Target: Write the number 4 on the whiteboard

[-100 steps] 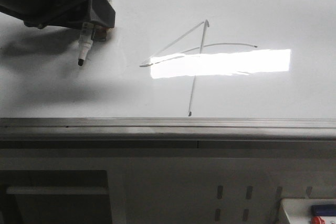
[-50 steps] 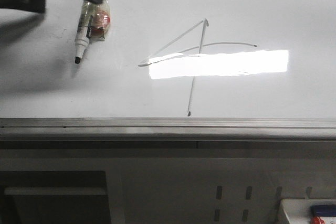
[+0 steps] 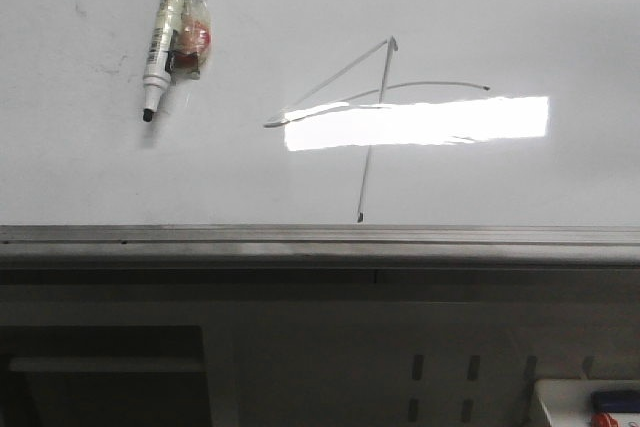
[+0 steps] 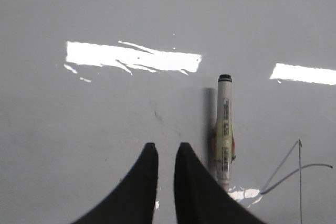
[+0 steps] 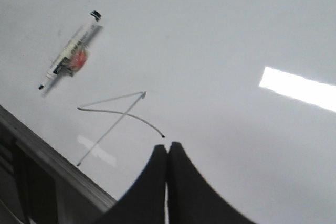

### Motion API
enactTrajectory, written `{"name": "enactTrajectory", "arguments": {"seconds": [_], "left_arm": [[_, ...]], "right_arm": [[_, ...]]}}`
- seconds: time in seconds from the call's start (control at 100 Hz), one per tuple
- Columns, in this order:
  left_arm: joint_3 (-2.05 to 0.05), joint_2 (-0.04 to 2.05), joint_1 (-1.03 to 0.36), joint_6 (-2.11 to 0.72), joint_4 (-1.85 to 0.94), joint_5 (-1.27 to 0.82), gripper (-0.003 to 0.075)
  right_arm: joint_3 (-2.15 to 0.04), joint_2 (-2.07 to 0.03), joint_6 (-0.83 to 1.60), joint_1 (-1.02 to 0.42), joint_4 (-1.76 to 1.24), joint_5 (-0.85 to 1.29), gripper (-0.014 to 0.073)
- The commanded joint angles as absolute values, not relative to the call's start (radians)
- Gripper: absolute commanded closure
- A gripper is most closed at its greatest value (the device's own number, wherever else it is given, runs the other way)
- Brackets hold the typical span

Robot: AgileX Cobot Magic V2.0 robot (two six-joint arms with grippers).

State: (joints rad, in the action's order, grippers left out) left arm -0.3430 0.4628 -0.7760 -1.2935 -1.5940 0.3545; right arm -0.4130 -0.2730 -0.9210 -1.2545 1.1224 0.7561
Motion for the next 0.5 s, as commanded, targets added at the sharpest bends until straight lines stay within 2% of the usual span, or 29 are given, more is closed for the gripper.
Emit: {"name": "enactTrajectory", "arguments": {"seconds": [0.0,0.21,0.49], "left_arm": [[-0.300,0.377,-0.776,-1.297,-1.576,0.327,0.0741],[-0.242,0.261,-0.776,-1.297,-1.578,0.325,0.0741],[-0.242,0.253,-0.776,-1.297,-1.578,0.325,0.0741]], "right_arm": [[-0.363,-0.192,-0.944,-1.254,1.238,0.736,0.0654],[-0.317,-0.064,-0.944,-1.254,1.238,0.722,0.0659],[-0.317,-0.052,-0.944,-1.254,1.238,0.727,0.0659]]}}
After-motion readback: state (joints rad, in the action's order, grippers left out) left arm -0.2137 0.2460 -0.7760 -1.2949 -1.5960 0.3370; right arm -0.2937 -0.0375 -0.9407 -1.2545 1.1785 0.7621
